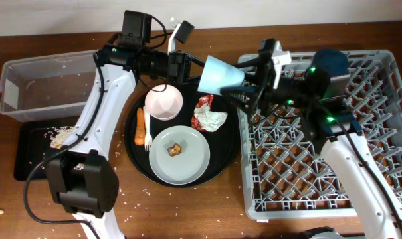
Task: Sort waste into correct bins and load items into the dishwasher rack
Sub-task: 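Lift the blue cup and hand it to the right gripper, then place the blue cup upside down in the rack with right gripper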
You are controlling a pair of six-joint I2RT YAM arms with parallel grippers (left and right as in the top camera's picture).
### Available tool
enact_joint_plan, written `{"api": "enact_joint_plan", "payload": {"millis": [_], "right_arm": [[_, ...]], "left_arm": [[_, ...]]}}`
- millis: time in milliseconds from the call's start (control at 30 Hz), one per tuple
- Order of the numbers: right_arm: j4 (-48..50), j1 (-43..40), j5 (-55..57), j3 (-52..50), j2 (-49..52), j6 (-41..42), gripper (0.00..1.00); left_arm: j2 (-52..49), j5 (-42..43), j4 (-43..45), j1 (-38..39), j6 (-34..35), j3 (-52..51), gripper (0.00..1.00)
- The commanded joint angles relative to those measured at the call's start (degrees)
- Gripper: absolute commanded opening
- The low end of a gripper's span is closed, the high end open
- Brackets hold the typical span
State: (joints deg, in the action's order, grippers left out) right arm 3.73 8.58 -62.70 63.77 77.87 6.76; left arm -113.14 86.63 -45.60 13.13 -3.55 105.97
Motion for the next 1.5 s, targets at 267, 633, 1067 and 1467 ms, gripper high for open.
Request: {"api": "enact_joint_plan", "payload": {"millis": [267,633,1067,1467], "right_arm": [[-0.55,0.85,-0.02,0.74,0.63,0.17,0.55],[-17.03,-15.41,2.82,0.74,0.61,4.72,0.58],[-76.83,-13.88,52.26,23.80,-2.23,2.51,0.60],[-93.02,-2.64,62.14,23.12,15.39,5.77,0.65]], "left_arm": [[0.44,-0.33,0.20,0.33,0.09,1.01,0.26],[0.44,-36.92,-5.42,0.22,0.09,1.01,0.42],[0.44,-68.85,-9.11,0.22,0.09,1.01,0.42],[0.44,-74.53,-10.88,0.22,0.04,1.01,0.43]]}}
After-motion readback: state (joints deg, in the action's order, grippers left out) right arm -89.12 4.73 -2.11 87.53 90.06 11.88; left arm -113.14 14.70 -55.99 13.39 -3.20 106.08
